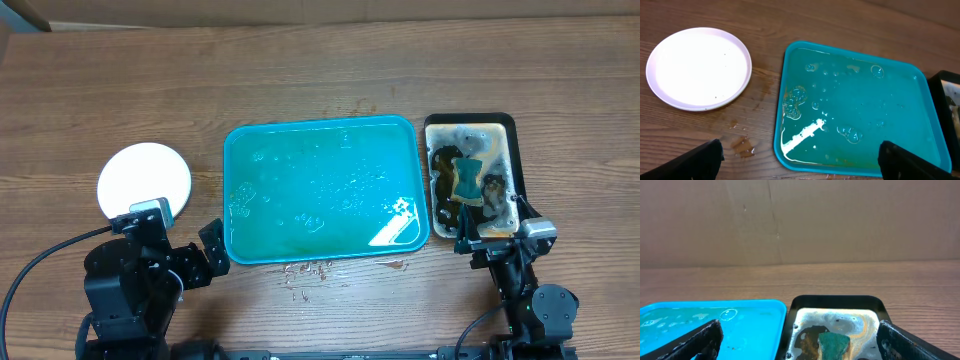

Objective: Clean dirty plates on tray and stack at the side

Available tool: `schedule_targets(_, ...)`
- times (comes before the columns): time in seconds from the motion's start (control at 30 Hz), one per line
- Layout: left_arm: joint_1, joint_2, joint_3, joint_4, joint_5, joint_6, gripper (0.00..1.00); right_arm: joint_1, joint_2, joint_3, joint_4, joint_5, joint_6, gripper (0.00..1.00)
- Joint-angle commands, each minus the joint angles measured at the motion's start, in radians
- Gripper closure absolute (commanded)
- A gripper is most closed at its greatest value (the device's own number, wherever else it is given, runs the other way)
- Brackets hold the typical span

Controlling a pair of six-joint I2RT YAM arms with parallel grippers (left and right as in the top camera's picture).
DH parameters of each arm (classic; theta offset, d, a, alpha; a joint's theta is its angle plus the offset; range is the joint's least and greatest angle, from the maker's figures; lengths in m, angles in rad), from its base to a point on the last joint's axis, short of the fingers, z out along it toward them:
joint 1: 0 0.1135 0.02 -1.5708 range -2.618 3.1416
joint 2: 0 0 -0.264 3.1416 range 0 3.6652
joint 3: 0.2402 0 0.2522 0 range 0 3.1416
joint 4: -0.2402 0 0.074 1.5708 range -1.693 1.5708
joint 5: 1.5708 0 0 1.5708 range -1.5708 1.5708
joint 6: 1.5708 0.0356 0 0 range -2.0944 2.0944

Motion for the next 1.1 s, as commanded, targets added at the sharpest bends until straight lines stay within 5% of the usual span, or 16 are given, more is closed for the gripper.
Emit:
schedule_targets(0.0,-0.008,0.000,-0.004,0.004,-0.008,-0.007,0.00,0.008,-0.009,-0.010,0.005,0.014,0.003,0.00)
schedule_targets(0.6,-0.061,-0.100,-0.053,0.030,-0.061,0.045,0.00,0.008,-0.009,-0.010,0.005,0.014,0.003,0.00)
schedule_targets(1.07,-0.079,-0.546,-0.609,0.528,0.000,0.042,0.00,0.008,-0.009,-0.010,0.005,0.014,0.003,0.00)
